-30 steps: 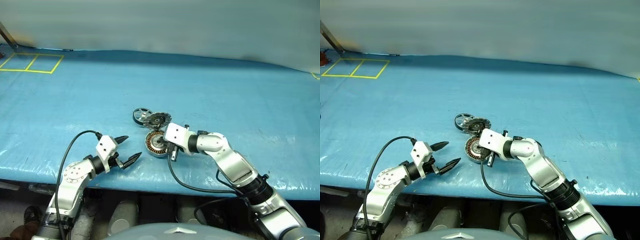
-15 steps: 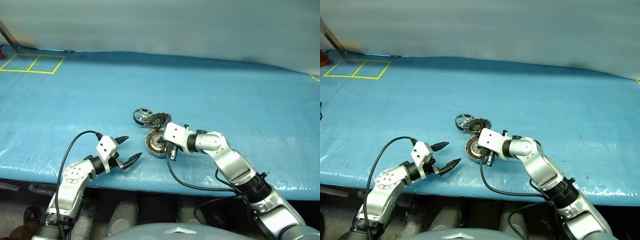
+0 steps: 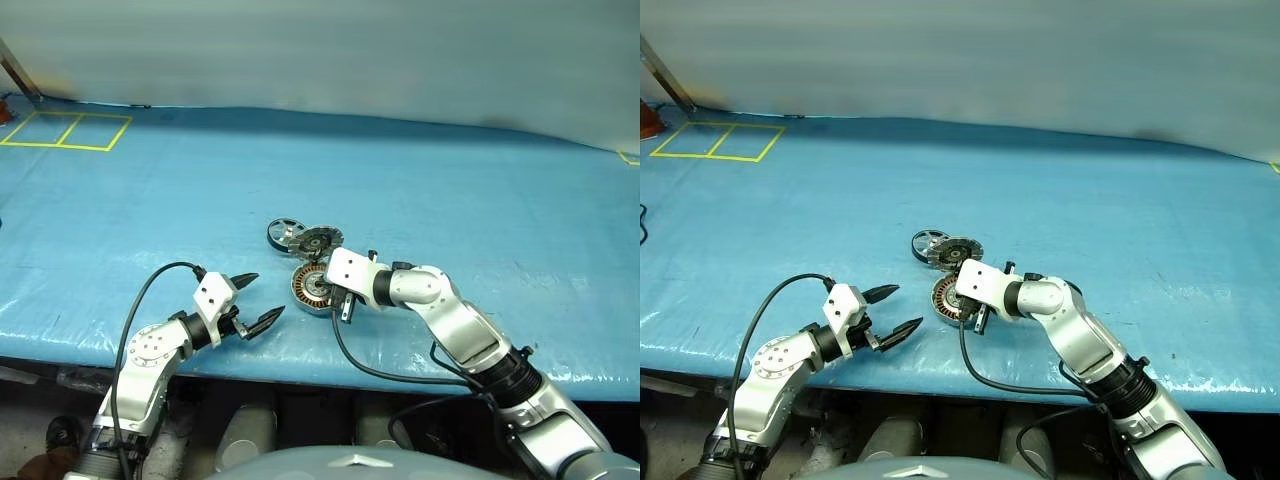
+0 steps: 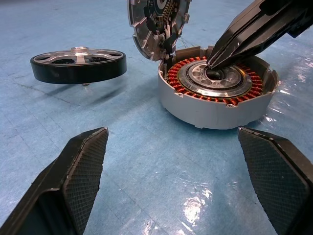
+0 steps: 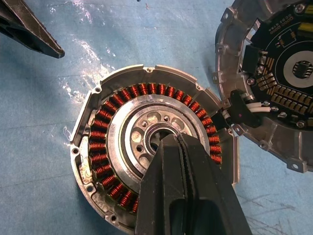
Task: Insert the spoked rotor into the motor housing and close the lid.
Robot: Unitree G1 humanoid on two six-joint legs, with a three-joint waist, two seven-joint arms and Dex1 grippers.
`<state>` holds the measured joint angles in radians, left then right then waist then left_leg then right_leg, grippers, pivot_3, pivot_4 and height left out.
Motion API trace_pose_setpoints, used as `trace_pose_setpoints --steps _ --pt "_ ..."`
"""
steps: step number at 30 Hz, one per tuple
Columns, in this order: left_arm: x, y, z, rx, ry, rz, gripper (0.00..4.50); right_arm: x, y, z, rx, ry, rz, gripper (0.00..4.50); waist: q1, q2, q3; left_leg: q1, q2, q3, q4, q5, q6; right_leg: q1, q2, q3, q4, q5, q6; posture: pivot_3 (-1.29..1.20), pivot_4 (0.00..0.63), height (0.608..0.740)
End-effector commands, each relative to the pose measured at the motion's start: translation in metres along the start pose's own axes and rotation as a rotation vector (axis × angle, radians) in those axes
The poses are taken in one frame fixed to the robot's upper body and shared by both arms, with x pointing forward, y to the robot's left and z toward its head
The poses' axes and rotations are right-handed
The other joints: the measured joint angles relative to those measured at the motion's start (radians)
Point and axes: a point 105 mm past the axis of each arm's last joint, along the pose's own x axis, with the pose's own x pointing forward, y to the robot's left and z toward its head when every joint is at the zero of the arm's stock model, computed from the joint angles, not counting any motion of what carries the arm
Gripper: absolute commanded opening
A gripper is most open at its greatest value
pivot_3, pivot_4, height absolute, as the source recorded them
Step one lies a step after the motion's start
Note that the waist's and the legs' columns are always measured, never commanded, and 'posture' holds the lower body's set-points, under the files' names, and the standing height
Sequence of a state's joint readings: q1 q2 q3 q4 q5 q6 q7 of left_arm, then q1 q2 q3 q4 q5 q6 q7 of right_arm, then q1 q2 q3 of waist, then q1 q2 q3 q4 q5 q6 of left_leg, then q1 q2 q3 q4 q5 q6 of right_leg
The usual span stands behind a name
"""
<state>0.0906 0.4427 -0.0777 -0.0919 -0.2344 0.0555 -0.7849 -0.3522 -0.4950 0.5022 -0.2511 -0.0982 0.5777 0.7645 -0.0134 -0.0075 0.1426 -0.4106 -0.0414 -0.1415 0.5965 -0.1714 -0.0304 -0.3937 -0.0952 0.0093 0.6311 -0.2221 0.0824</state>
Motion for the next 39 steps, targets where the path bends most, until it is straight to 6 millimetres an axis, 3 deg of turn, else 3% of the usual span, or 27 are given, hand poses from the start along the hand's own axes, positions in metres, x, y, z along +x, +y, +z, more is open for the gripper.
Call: trace_pose_setpoints --steps 1,8,18,39 --pt "0.001 0.001 0.009 0.031 -0.025 0.003 4.50 0.005 0.018 -0.048 0.113 0.180 0.060 0.01 0.000 0.000 0.000 0.000 0.000 0.000 0.000 0.000 -0.001 0.000 0.000 0.000 0.000 0.000 0.000 0.00 0.150 0.740" --pt "0.001 0.001 0.009 0.032 -0.027 0.005 4.50 0.004 0.018 -0.045 0.113 0.165 0.062 0.01 0.000 0.000 -0.001 0.000 0.000 0.000 0.000 0.000 -0.001 0.000 0.000 0.000 0.000 0.000 0.000 0.00 0.150 0.740" --pt "0.000 0.001 0.008 0.031 -0.026 0.011 4.50 -0.008 0.010 0.003 0.120 -0.032 0.052 0.01 0.001 0.000 0.001 -0.003 0.000 0.000 -0.001 0.002 0.004 -0.003 0.000 0.000 0.000 0.000 0.000 0.00 0.150 0.740" --pt "0.002 0.001 0.007 0.028 -0.026 0.010 4.50 -0.010 -0.011 0.038 0.074 -0.167 -0.032 0.01 -0.001 0.002 0.009 -0.006 0.000 0.000 -0.003 0.002 0.004 -0.003 0.000 0.000 0.000 0.000 0.000 0.00 0.150 0.740"
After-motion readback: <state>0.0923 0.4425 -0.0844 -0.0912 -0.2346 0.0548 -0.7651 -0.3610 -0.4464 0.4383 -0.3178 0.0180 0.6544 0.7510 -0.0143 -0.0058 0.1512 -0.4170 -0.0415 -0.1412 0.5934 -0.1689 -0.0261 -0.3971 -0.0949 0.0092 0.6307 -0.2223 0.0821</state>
